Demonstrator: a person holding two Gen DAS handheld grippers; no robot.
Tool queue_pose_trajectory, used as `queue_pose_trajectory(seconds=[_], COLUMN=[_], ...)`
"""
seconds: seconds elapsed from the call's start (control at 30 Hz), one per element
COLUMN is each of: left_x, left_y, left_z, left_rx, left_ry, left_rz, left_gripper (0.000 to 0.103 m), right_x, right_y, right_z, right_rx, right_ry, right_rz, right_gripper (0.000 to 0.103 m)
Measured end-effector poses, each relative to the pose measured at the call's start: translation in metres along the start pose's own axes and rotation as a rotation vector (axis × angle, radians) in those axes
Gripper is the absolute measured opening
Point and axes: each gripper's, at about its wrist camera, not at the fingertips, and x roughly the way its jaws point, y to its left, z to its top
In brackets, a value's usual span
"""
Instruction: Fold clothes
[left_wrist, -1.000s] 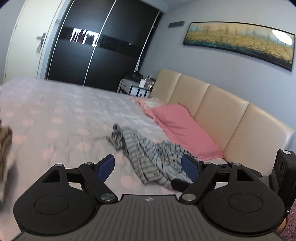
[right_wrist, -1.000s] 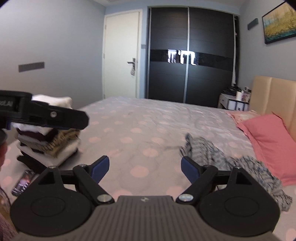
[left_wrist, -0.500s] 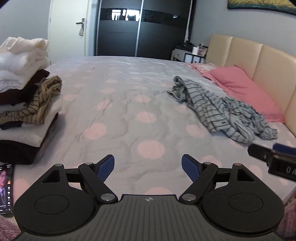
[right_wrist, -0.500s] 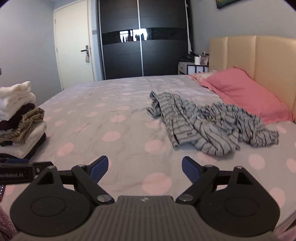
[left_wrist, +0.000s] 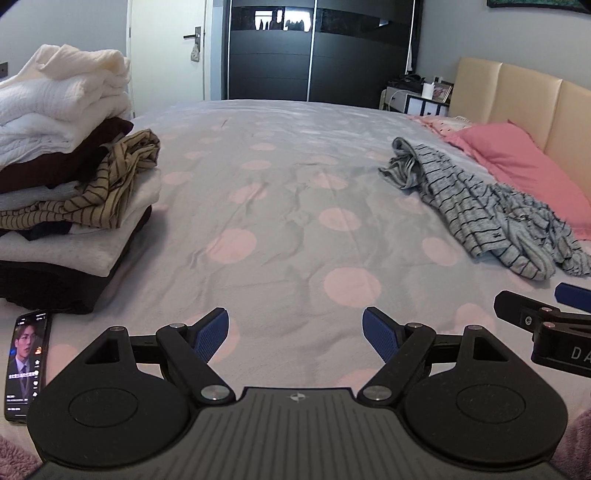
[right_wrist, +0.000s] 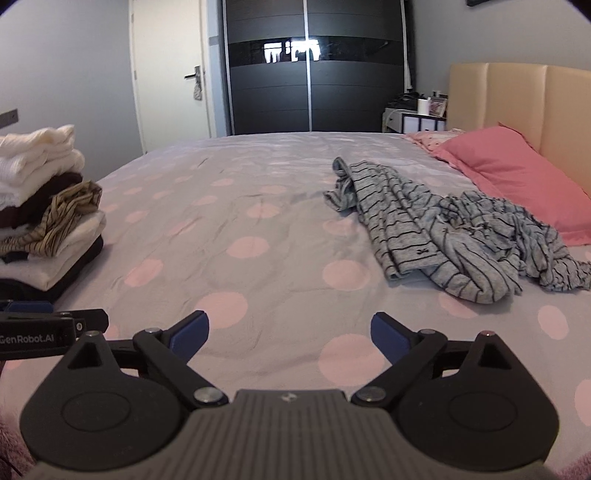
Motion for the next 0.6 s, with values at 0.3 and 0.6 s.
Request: queue_pose_trajectory(seconds=[0.3, 0.6], left_x=[0.013, 0.016], left_y=[0.004, -0.002], left_z=[-0.003, -0.005], left_rx=[0.022, 0.023], left_ry=[0.03, 0.069], left_rz=[0.031, 0.009], left_gripper=[0.08, 0.08], right_x=[0.012, 0.022], right_y=[0.023, 0.022], right_z=[0.003, 0.004], right_rx=[-0.096, -0.092], right_ry=[0.012, 0.045], right_rz=[0.057, 0.067], right_gripper=[0.097, 0.098])
